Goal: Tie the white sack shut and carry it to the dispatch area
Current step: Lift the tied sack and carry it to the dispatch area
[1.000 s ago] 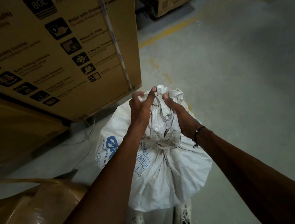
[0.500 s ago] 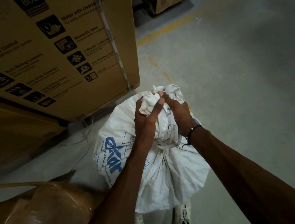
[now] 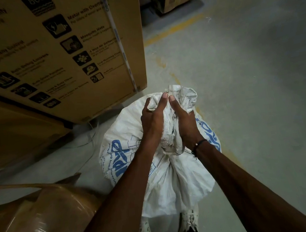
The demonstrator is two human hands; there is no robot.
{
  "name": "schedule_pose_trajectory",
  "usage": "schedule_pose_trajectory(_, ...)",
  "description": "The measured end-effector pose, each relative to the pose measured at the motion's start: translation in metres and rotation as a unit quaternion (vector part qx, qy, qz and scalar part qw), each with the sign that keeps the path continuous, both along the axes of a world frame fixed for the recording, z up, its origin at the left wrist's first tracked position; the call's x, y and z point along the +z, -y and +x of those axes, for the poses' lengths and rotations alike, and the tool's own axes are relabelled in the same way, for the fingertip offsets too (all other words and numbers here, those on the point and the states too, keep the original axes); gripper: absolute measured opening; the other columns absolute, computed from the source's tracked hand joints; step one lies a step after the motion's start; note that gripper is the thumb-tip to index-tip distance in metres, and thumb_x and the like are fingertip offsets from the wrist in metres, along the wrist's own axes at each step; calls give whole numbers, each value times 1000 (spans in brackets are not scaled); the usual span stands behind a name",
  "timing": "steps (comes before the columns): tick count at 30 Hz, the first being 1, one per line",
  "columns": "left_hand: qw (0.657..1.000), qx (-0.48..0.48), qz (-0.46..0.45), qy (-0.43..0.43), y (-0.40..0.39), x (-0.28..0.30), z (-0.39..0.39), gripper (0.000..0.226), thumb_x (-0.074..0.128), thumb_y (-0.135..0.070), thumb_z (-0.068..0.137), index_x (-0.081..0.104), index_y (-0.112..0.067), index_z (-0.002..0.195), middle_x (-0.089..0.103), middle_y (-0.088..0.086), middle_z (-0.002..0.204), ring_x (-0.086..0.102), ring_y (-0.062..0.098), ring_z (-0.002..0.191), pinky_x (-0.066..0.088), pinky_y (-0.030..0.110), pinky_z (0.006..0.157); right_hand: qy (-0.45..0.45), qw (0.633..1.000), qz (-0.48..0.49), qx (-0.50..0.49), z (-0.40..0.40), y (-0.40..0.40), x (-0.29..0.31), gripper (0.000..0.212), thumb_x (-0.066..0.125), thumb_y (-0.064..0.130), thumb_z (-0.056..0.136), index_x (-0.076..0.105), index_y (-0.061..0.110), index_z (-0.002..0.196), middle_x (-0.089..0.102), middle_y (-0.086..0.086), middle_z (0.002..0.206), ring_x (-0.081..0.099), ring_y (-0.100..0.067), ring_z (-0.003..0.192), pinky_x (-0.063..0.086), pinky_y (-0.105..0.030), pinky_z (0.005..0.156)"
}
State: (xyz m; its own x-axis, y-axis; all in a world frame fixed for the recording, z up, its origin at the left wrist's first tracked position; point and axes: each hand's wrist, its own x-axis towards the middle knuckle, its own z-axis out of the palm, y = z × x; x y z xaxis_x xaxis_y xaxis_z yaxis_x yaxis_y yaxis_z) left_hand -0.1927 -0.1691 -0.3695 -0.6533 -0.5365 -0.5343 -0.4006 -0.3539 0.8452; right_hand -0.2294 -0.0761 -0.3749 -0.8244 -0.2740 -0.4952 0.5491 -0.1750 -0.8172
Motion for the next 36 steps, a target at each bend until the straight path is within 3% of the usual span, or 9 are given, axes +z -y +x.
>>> schedule_pose_trajectory(3, 999, -10, 5, -41, -10, 2, 19, 66, 79, -62, 78, 69, -20, 128, 79, 3, 118, 75, 21, 113, 58, 47, 103, 11, 1000, 14, 2, 4, -2, -4, 38, 76, 37, 99, 78, 12, 128, 80, -11, 125, 75, -28, 123, 54, -54, 114)
schedule_pose_trajectory(7, 997, 69, -36, 18, -23, 4, 24, 104, 69, -92, 62, 62, -24, 141, 73, 1, 133, 68, 17, 124, 55, 42, 108, 42, 999, 22, 23, 16, -8, -6, 52, 86, 51, 84, 81, 17, 123, 82, -8, 123, 76, -23, 120, 54, -50, 115)
schedule_pose_trajectory(12, 995, 89, -10, 37, -36, 14, 37, 86, 71, -86, 69, 72, -23, 127, 77, -3, 123, 72, 13, 116, 57, 40, 105, 54, 997, 43, 37, 31, -22, 3, 75, 89, 70, 71, 79, 22, 127, 81, -5, 127, 75, -24, 123, 54, -51, 115)
schedule_pose_trajectory(15, 995, 87, 10, 51, -42, 21, 51, 100, 72, -93, 61, 69, -23, 132, 74, 0, 130, 71, 17, 120, 57, 43, 106, 63, 995, 64, 37, 45, -28, 20, 71, 89, 69, 69, 82, 21, 121, 83, -5, 119, 78, -24, 116, 57, -51, 111)
schedule_pose_trajectory(18, 997, 47, 24, 56, -40, 54, 56, 64, 74, -73, 79, 73, -21, 117, 77, 0, 116, 73, 16, 105, 59, 34, 94, 71, 995, 74, 3, 57, -33, 42, 62, 87, 62, 72, 84, 19, 116, 84, -6, 113, 80, -26, 112, 59, -53, 108)
schedule_pose_trajectory(22, 993, 13, 68, 96, -34, 78, 48, 98, 75, -80, 47, 74, -19, 123, 78, 8, 117, 75, 30, 106, 60, 49, 100, 90, 991, 83, -62, 69, -36, 73, 64, 87, 64, 69, 84, 17, 113, 85, -6, 107, 81, -28, 107, 60, -55, 105)
schedule_pose_trajectory(27, 996, -22, 49, 77, -39, 133, 49, 70, 80, -67, 51, 80, -17, 100, 81, 6, 103, 78, 28, 96, 62, 50, 95, 75, 987, 81, -116, 82, -43, 126, 48, 86, 55, 78, 85, 14, 105, 86, -8, 100, 83, -29, 99, 63, -54, 99)
schedule_pose_trajectory(31, 997, -69, 15, 42, -46, 194, 54, 31, 80, -47, 83, 78, -16, 87, 79, 2, 92, 76, 23, 90, 62, 42, 92, 40, 985, 73, -153, 88, -49, 176, 44, 84, 48, 85, 84, 11, 109, 85, -11, 103, 81, -31, 104, 63, -53, 101)
schedule_pose_trajectory(36, 995, -102, -2, -5, -68, 260, 42, 47, 79, -59, 69, 80, -15, 85, 82, 7, 91, 79, 30, 91, 63, 53, 90, -5, 978, 84, -190, 82, -70, 247, 59, 86, 66, 60, 84, 15, 91, 84, -15, 103, 80, -37, 106, 63, -55, 99)
